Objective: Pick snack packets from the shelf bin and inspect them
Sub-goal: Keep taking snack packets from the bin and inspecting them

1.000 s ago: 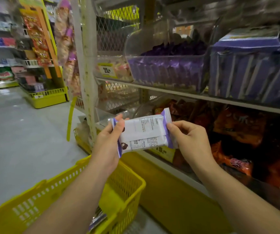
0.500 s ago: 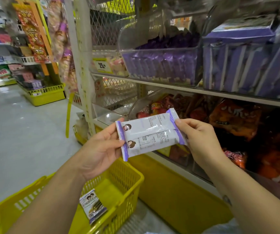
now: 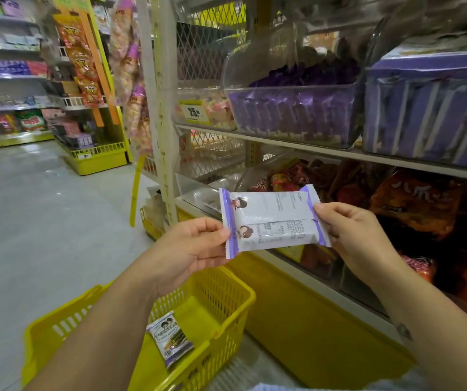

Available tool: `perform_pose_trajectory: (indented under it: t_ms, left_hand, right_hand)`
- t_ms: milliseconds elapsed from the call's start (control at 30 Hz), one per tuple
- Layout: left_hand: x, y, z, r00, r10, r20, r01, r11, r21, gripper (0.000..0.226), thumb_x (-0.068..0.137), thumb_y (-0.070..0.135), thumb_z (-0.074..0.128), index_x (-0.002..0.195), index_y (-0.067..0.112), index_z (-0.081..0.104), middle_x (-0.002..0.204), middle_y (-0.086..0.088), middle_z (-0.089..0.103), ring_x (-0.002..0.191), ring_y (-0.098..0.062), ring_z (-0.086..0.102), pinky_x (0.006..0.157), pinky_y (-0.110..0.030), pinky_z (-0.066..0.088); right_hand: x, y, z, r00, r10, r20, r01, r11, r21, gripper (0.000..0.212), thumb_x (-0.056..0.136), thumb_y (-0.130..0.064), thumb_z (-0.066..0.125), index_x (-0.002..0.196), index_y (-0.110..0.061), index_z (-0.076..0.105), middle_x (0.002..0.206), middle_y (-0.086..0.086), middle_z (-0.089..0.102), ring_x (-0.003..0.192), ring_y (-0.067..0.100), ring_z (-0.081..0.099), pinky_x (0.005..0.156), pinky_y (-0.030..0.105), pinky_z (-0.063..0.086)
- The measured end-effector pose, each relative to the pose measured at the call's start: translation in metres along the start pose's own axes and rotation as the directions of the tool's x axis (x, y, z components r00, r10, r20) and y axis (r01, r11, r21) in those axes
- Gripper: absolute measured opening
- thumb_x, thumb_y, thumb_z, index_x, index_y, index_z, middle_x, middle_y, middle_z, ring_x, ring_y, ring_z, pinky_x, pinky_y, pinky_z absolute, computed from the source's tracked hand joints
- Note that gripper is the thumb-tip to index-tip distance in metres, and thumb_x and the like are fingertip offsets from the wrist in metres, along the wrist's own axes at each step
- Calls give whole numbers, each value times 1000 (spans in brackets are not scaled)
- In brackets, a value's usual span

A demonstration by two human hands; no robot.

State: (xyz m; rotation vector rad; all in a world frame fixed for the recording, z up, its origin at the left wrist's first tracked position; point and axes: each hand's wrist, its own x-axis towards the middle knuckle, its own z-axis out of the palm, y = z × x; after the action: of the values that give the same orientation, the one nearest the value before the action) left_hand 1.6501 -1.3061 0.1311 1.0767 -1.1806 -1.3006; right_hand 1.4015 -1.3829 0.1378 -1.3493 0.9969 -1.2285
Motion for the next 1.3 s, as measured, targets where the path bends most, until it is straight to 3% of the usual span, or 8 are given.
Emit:
perform_pose_trajectory:
  t_ms: [200, 300, 433, 633, 700, 867, 1133, 1300]
  left_hand:
    - [5, -6, -4, 988, 5, -152, 15, 992, 129, 14, 95, 18, 58, 85, 22, 65, 78, -3, 69, 61, -9, 66, 53, -18, 49]
    - [8, -8, 1, 982, -8, -188, 8, 1000, -4, 17, 100, 25, 48, 104, 17, 62, 104, -6, 75, 88, -24, 74, 63, -25, 58]
    - [10, -8, 8, 974, -24, -224, -8, 990, -138, 35, 89, 37, 55, 118, 17, 61, 111, -8, 72, 96, -26, 72, 70, -30, 60]
    - [11, -6, 13, 978, -27, -208, -47, 938, -344, 36, 76, 19, 66, 107, 1, 60, 94, -14, 74, 81, -18, 73, 61, -26, 59]
    - [13, -8, 16, 975, -15, -223, -69, 930, -362, 23, 81, 6, 62, 104, 3, 57, 94, -17, 72, 75, -19, 72, 59, -29, 59]
    - [16, -12, 13, 975, 61, -213, -148, 895, -420, 49, 70, 0, 63, 116, 10, 50, 103, -13, 74, 83, -21, 73, 63, -33, 60]
    - [16, -15, 9, 982, 82, -168, -140, 918, -371, 50, 72, 2, 63, 120, 16, 57, 115, -6, 72, 96, -20, 72, 66, -31, 59]
    - [12, -10, 25, 955, 213, -207, -254, 948, -194, 33, 83, 3, 63, 112, 17, 65, 105, -3, 75, 93, -15, 72, 68, -24, 57]
  right_hand:
    - [1, 2, -4, 996, -32, 88, 43, 992, -118, 21, 96, -24, 56, 89, -17, 75, 54, 1, 62, 43, 8, 49, 43, 17, 38]
    - [2, 2, -1, 987, 40, 153, -44, 999, 19, 26, 98, -29, 50, 104, -12, 70, 83, 8, 76, 63, 12, 69, 54, 18, 53]
    - [1, 2, 4, 983, 55, 173, -79, 988, 134, 39, 97, -40, 46, 98, -13, 74, 93, 12, 76, 76, 20, 73, 71, 25, 60]
    - [-4, 7, 9, 993, -32, 117, 36, 999, -37, 24, 84, -33, 68, 77, -11, 77, 72, 3, 75, 60, 10, 68, 50, 15, 49]
    - [-3, 9, 12, 998, -50, 45, 52, 998, -35, 4, 83, -11, 72, 84, -12, 76, 76, 5, 76, 61, 11, 69, 49, 16, 49]
    - [-2, 7, 16, 998, 46, 38, -54, 971, 231, 38, 82, 5, 67, 116, -10, 62, 111, 10, 70, 95, 25, 71, 77, 38, 60]
    - [-7, 5, 14, 995, 35, 93, -53, 978, 203, 7, 89, -8, 61, 88, -6, 68, 86, 14, 75, 73, 21, 73, 59, 26, 57]
    - [-5, 9, 14, 997, 69, -37, -62, 986, 155, 15, 98, -14, 52, 88, -11, 63, 79, 10, 75, 68, 22, 71, 61, 41, 57]
